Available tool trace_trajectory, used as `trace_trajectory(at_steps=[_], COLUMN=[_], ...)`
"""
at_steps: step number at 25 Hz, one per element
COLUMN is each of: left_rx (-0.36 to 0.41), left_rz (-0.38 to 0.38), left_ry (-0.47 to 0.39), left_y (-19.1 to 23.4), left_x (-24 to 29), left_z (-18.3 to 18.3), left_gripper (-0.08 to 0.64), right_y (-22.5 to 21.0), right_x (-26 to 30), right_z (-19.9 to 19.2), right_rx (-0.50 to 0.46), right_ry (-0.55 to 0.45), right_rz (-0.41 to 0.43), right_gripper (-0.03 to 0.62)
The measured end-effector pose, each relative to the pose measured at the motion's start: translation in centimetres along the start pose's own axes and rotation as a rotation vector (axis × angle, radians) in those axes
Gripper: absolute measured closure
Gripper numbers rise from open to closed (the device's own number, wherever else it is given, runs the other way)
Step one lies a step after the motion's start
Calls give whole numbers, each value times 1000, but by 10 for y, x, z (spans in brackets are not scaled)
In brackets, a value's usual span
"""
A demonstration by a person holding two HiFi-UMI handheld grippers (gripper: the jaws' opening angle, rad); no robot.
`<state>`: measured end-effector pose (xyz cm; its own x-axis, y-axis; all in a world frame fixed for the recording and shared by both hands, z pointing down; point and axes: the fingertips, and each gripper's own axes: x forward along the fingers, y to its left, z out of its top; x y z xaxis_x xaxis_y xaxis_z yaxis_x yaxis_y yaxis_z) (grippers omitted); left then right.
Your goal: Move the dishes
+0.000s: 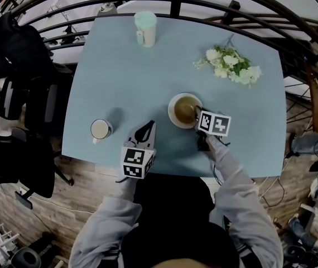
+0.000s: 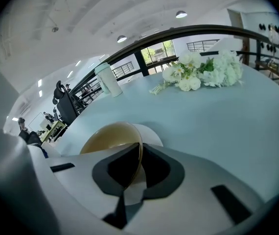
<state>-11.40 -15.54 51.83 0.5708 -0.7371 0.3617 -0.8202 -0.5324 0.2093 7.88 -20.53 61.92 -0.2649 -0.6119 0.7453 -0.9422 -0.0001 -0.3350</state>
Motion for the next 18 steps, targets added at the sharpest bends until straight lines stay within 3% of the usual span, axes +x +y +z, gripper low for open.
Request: trace_trajectory(at_steps=[10, 15, 18], left_rx=[1, 7, 6], left_rz=[1, 4, 1], left_ry=[12, 2, -9], left_y=[0, 0, -1], left_x=[-3, -3, -3], left_z=[-1, 2, 11], left_gripper=[535, 535, 535], right_y=[0, 3, 9], right_x=[0, -5, -20], right_z=[4, 8, 18], right_rx=[17, 16, -28], right_ry=[-7, -7, -22], right_rz=[-3, 26, 52], right_gripper=[548, 415, 378])
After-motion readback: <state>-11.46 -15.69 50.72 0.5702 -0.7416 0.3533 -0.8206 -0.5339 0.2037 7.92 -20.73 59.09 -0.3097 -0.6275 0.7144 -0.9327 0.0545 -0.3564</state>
